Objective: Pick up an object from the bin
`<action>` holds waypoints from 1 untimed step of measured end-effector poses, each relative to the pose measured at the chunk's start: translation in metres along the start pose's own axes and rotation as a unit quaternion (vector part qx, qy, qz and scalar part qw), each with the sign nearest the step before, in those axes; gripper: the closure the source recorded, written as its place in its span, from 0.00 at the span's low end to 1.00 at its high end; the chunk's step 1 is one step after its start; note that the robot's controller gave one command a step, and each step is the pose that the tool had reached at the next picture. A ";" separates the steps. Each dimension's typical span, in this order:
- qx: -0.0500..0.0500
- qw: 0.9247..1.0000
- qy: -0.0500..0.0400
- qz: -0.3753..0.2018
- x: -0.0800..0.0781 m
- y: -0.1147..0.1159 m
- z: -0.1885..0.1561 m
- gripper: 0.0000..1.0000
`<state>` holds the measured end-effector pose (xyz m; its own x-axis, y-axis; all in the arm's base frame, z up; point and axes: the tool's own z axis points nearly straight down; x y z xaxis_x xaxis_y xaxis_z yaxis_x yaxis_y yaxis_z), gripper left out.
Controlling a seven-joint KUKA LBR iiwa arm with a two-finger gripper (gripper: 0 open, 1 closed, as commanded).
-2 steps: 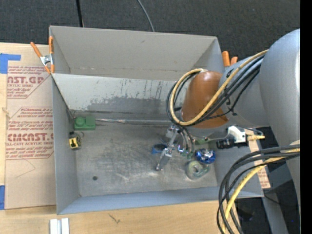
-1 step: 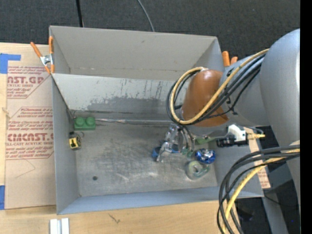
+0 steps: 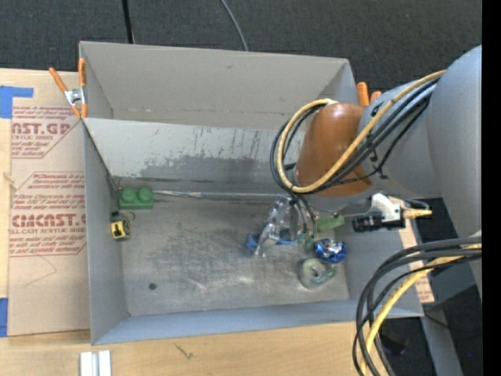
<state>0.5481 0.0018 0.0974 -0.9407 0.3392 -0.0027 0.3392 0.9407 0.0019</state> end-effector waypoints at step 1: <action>0.000 1.000 -0.002 0.000 -0.001 0.001 -0.055 1.00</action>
Offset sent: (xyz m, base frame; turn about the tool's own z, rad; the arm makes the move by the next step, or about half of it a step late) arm -0.0001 0.0001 0.0518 0.0000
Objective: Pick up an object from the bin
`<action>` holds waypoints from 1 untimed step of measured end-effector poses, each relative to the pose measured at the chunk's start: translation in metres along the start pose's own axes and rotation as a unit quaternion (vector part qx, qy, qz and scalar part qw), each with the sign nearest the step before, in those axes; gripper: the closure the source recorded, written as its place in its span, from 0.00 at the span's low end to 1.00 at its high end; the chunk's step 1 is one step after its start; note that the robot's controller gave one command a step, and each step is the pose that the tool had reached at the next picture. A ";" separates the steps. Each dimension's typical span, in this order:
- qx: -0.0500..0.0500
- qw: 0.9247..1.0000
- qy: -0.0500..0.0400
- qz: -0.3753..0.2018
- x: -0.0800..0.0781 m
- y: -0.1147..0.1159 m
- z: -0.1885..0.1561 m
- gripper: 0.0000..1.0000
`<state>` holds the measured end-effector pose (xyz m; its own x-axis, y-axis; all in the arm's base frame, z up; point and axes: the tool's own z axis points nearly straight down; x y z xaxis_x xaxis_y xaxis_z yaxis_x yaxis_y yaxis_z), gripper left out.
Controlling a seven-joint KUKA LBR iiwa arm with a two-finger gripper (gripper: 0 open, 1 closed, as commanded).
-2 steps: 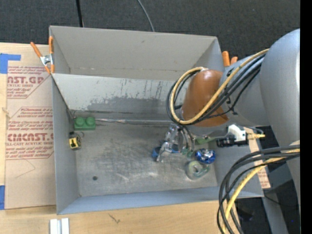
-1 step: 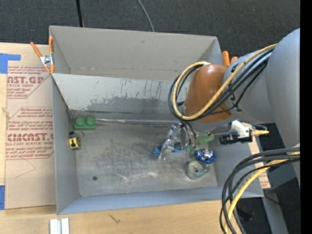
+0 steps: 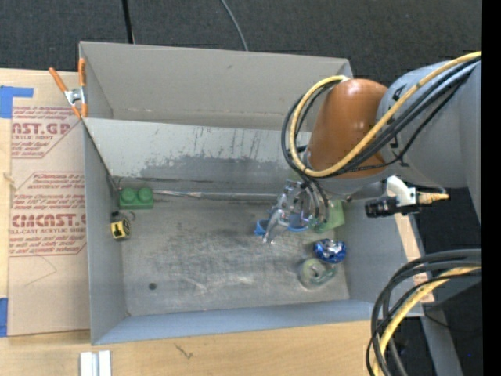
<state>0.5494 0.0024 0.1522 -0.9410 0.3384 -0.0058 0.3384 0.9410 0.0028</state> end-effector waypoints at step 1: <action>0.000 1.000 0.000 0.000 -0.001 0.001 -0.037 1.00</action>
Offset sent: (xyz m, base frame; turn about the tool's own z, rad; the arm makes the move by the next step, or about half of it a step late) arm 0.0000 0.0002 0.0353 0.0000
